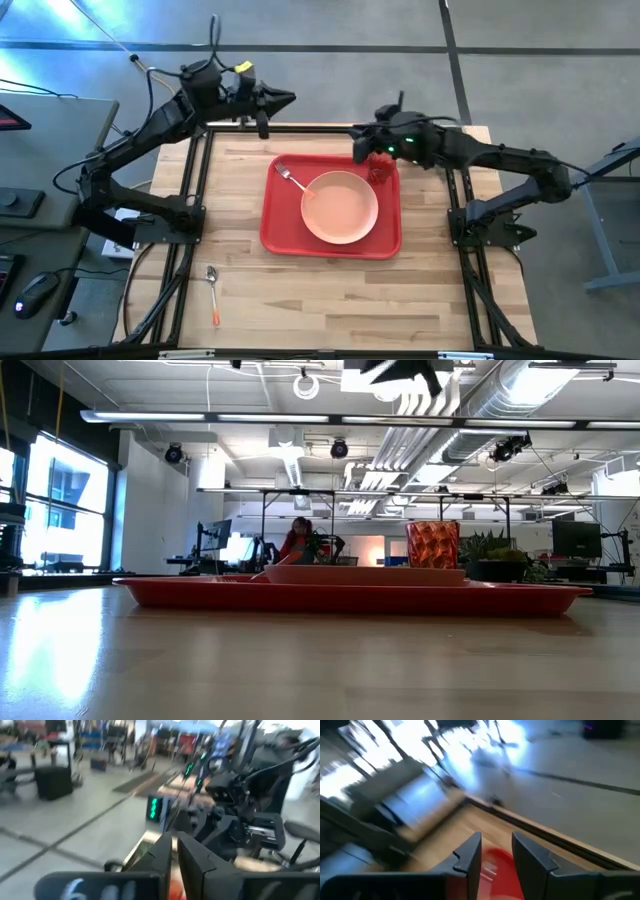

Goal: Pick and place plate/cup/fork/spoon on tray
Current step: Put the white orange fork on the left side of the light orange plate

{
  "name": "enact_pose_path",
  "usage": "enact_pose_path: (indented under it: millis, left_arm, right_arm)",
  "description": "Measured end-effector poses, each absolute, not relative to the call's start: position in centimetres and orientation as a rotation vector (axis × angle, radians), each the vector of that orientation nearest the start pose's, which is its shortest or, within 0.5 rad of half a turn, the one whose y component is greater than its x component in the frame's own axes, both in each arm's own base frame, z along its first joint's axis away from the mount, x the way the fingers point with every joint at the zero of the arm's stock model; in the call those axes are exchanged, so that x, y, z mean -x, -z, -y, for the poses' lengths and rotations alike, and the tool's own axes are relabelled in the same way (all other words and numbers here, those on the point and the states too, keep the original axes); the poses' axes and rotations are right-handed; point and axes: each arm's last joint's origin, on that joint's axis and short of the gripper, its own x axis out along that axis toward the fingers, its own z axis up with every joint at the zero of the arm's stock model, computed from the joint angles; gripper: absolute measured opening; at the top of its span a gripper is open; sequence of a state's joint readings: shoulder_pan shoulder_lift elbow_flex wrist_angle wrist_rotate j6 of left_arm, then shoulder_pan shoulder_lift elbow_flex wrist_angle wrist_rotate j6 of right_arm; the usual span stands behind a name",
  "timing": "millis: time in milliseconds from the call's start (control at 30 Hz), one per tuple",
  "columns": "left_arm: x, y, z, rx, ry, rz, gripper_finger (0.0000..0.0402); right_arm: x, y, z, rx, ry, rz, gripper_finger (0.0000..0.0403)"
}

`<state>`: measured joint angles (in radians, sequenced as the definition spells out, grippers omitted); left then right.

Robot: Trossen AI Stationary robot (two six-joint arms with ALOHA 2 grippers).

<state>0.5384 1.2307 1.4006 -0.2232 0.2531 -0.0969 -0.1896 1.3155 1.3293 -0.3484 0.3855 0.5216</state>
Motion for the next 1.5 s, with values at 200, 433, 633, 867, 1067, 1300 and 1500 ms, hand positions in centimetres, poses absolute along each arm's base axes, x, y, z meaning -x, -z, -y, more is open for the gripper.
enact_pose_path:
  millis: [200, 433, 633, 867, 1067, 1300, 1500]
  left_arm:
    - [-24.2, -40.7, -14.5, 0.186, -0.364, -0.313, 0.007]
    - [-24.9, -36.3, -16.5, 0.273, -0.405, -0.612, 0.0121]
    - [-22.4, -35.0, -17.8, 0.279, -0.584, -0.814, 0.0131]
    - [-19.9, -36.1, -20.3, 0.207, -0.674, -0.751, 0.0131]
    - [-18.6, -36.1, -21.7, 0.168, -0.718, -0.752, 0.0131]
    - [-17.1, -34.7, -22.8, 0.147, -0.737, -0.817, 0.0131]
    - [-16.3, -34.3, -23.6, 0.14, -0.759, -0.83, 0.0131]
  right_arm:
    - [-30.3, -33.7, 8.5, -0.48, 0.772, -0.472, 0.0103]
    - [-35.6, -28.3, 8.8, -0.495, 0.604, -0.584, 0.0103]
    - [-39.3, -24.3, 9.9, -0.472, 0.53, -0.677, 0.0103]
    - [-43.2, -19.3, 11.8, -0.444, 0.393, -0.819, 0.0104]
    - [-46.8, -18.0, 12.9, -0.444, 0.312, -0.817, 0.0126]
    - [-49.4, -16.4, 14.4, -0.478, 0.302, -0.983, 0.0164]
    - [-50.8, -14.6, 14.4, -0.443, 0.227, -1.088, 0.0163]
